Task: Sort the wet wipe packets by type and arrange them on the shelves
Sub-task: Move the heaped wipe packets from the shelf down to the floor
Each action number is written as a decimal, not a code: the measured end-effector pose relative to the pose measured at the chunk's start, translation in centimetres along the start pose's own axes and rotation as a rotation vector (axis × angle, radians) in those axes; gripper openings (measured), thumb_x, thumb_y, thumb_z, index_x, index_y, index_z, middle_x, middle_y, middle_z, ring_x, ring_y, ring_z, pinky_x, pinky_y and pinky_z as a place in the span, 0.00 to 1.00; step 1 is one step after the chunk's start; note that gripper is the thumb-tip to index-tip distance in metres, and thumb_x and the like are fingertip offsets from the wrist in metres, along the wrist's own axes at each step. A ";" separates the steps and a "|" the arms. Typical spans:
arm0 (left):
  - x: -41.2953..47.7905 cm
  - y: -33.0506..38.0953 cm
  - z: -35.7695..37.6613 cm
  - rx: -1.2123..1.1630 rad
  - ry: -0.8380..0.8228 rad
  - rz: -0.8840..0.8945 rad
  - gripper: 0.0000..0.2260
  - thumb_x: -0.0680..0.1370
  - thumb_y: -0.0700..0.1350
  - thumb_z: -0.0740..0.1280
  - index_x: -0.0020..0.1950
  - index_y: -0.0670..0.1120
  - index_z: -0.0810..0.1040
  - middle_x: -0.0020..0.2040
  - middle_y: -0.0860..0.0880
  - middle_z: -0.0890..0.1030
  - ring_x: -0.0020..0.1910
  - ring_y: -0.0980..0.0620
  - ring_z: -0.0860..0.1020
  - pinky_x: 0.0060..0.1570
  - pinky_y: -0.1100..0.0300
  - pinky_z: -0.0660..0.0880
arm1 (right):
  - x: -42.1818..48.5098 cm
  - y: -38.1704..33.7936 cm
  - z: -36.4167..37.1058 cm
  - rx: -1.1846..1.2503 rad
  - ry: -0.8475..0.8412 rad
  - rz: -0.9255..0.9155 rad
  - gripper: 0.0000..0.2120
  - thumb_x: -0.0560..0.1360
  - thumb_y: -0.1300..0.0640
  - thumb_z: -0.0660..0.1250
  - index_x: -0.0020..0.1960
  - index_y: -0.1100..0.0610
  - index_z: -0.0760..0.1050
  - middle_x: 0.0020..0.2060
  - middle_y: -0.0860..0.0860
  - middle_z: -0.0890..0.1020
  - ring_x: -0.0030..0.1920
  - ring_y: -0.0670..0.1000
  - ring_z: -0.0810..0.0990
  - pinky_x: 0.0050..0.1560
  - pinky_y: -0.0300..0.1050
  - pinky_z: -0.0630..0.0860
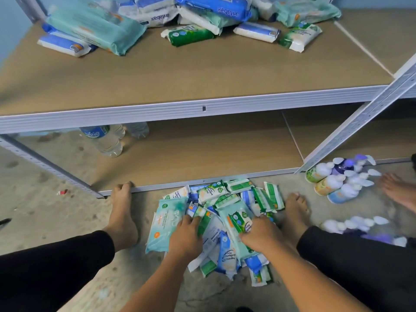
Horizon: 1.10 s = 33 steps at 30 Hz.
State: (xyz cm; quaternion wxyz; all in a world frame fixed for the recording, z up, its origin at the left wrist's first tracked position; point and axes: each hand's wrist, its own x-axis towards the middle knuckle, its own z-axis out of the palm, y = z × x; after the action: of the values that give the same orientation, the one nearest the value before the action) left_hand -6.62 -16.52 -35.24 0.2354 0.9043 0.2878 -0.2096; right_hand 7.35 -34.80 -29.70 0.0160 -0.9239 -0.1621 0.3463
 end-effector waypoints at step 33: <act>-2.7 13.8 -28.8 0.201 0.515 0.608 0.13 0.73 0.49 0.59 0.53 0.49 0.79 0.52 0.48 0.76 0.54 0.44 0.75 0.47 0.49 0.78 | -7.4 -5.9 -28.0 0.009 0.641 -0.418 0.15 0.75 0.48 0.66 0.61 0.48 0.78 0.55 0.47 0.78 0.54 0.51 0.78 0.54 0.50 0.78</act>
State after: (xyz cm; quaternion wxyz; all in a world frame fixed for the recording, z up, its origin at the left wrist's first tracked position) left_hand 6.95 -11.90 -6.52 0.1174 0.9896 0.0353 0.0756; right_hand 18.48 -29.23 -2.92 0.1402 -0.9323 -0.3322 0.0298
